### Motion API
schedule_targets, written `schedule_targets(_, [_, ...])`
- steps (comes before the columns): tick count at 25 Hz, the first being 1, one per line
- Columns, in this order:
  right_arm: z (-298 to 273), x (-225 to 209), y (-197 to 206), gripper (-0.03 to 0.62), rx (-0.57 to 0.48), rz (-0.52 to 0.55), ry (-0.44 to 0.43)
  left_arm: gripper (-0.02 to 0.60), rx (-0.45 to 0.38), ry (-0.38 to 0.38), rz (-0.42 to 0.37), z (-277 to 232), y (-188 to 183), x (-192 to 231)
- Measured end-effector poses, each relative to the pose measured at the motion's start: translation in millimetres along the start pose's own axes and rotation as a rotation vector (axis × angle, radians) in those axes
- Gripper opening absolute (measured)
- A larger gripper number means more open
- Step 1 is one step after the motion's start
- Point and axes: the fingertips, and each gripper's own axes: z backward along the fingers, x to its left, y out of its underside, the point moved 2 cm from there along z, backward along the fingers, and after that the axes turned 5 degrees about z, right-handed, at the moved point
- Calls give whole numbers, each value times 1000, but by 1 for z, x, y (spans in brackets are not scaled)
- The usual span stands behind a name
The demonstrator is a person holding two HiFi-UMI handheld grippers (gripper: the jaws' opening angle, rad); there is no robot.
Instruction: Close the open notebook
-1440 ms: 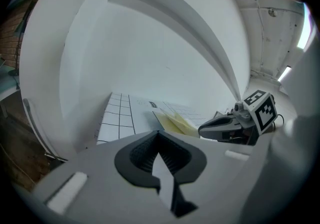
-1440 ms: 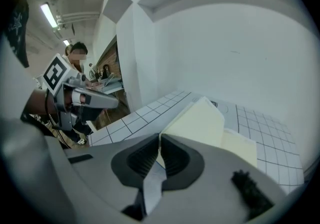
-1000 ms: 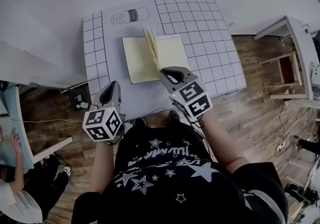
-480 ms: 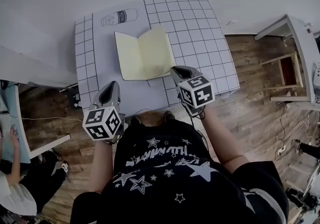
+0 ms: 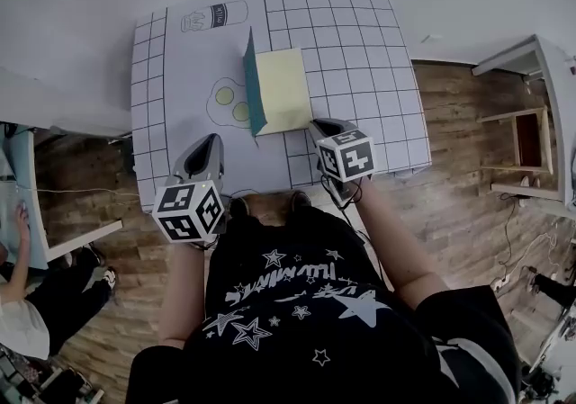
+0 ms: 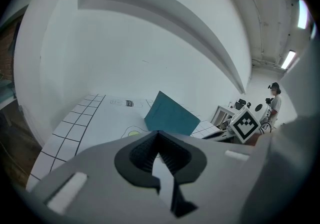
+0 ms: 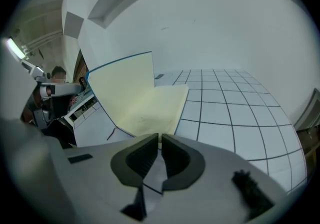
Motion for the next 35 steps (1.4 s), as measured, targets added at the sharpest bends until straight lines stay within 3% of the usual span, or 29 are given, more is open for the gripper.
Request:
schedule_targets(5, [3,-4,-6,28,-21,4,0,9,9,-21,14,-3,9,-8])
schedule_targets(9, [36,-15,-49,28,-224,-23,16,9,4,-36,31,-3,11,-9])
schedule_targets(11, [52,-11,-75,28,-325,-12,-21,9,-1,-40,39,-3,10,-10])
schedule_targets(13, [55,2,-89,27,-347,50,-84,9,-6,-43,43,-5,10,-11])
schedule_targets(18, [30,27,-70,26,-218,205,-124,9,-14,-48,51,-9,9,-13])
schedule_targets(28, [-11,6,-15,26,23,230,-96,9,-1,-62,56,-16,12,-15])
schedule_targets(35, [-23,3,-4,26,94,297,-74,9,-6,-73,42,-19,7,-19])
